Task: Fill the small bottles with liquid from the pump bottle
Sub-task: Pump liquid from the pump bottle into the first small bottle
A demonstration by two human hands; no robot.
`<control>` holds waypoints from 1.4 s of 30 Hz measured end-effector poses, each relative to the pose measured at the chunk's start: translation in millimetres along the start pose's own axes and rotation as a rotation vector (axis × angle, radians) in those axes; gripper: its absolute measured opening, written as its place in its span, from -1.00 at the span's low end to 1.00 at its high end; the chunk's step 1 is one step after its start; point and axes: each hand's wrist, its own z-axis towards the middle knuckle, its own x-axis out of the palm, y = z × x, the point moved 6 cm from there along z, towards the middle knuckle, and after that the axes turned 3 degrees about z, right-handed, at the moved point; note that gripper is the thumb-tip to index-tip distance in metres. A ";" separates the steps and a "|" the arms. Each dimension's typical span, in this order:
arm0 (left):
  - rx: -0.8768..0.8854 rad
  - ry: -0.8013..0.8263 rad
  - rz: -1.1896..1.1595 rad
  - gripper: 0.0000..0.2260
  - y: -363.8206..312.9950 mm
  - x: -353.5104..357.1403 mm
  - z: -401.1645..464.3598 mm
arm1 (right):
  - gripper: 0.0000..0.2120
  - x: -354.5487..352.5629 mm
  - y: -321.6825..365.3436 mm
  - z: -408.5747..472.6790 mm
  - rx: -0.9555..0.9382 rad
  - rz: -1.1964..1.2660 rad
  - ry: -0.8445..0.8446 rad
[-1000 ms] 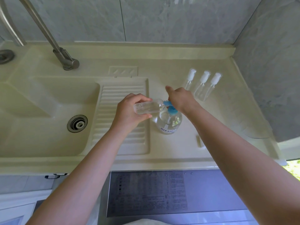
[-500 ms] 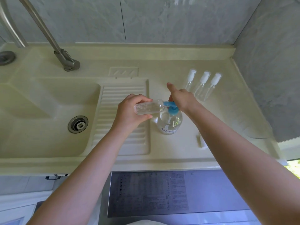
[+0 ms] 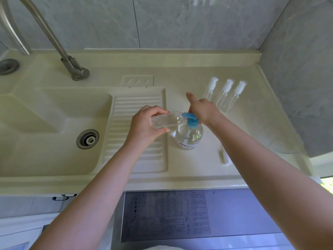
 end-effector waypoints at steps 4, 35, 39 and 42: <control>0.000 0.000 0.007 -0.57 -1.3 -1.3 1.0 | -0.31 1.4 1.0 0.8 0.017 -0.026 0.038; 0.016 -0.006 0.016 -0.56 -1.7 1.7 1.0 | -0.40 1.0 0.6 -1.8 0.004 -0.013 0.046; 0.016 -0.011 0.018 -0.56 -2.0 0.8 0.7 | -0.49 1.2 5.2 -5.2 -0.047 -0.105 0.033; 0.019 -0.013 0.026 -0.56 -1.5 1.5 0.5 | -0.84 3.4 4.2 -6.1 -0.097 -0.162 -0.106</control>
